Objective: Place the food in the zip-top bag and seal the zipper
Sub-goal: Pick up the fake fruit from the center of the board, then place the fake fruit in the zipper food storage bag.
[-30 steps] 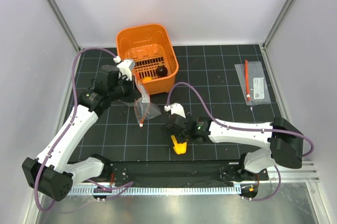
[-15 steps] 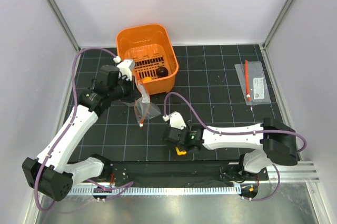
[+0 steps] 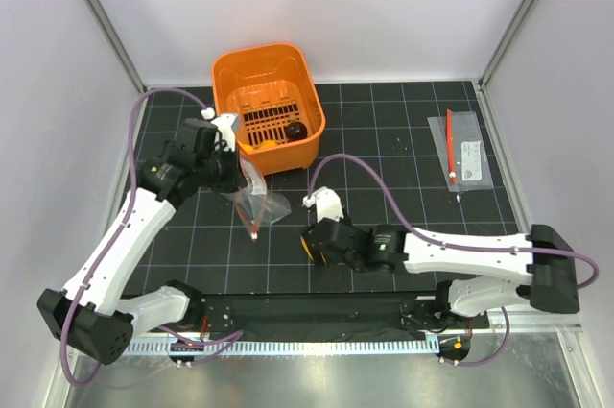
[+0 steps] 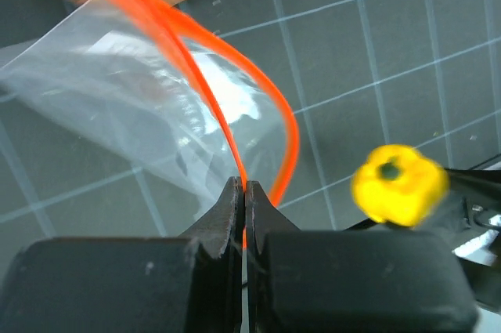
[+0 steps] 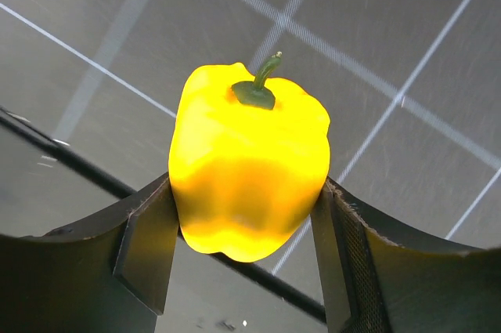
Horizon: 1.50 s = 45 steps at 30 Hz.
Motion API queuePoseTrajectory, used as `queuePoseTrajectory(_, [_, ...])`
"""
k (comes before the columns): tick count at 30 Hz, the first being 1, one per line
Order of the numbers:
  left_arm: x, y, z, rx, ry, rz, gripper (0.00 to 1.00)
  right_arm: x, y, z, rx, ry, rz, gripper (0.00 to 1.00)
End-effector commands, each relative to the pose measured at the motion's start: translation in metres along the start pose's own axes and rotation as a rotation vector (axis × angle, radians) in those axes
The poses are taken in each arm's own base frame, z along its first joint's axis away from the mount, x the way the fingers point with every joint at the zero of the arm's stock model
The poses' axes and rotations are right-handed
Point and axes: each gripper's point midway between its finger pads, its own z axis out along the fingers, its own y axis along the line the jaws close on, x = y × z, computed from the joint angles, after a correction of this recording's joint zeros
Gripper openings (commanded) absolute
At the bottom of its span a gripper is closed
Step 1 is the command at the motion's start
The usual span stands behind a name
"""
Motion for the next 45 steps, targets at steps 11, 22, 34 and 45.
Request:
queuePoseTrajectory(11, [-0.013, 0.068, -0.126, -0.522, 0.018, 0.08, 0.01, -0.109, -0.041, -0.047, -0.095, -0.415, 0.161, 0.39])
queuePoseTrajectory(22, [0.031, -0.016, -0.009, -0.322, 0.282, 0.286, 0.0, -0.099, -0.025, -0.045, -0.243, -0.454, 0.181, 0.36])
queuePoseTrajectory(34, [0.027, -0.164, 0.029, 0.372, 0.214, 0.106, 0.01, -0.097, -0.029, -0.092, -0.44, -0.718, 0.248, 0.36])
queuePoseTrajectory(45, [-0.005, -0.234, 0.01, 0.723, 0.136, -0.065, 0.01, -0.096, -0.034, -0.085, -0.406, -0.725, 0.254, 0.33])
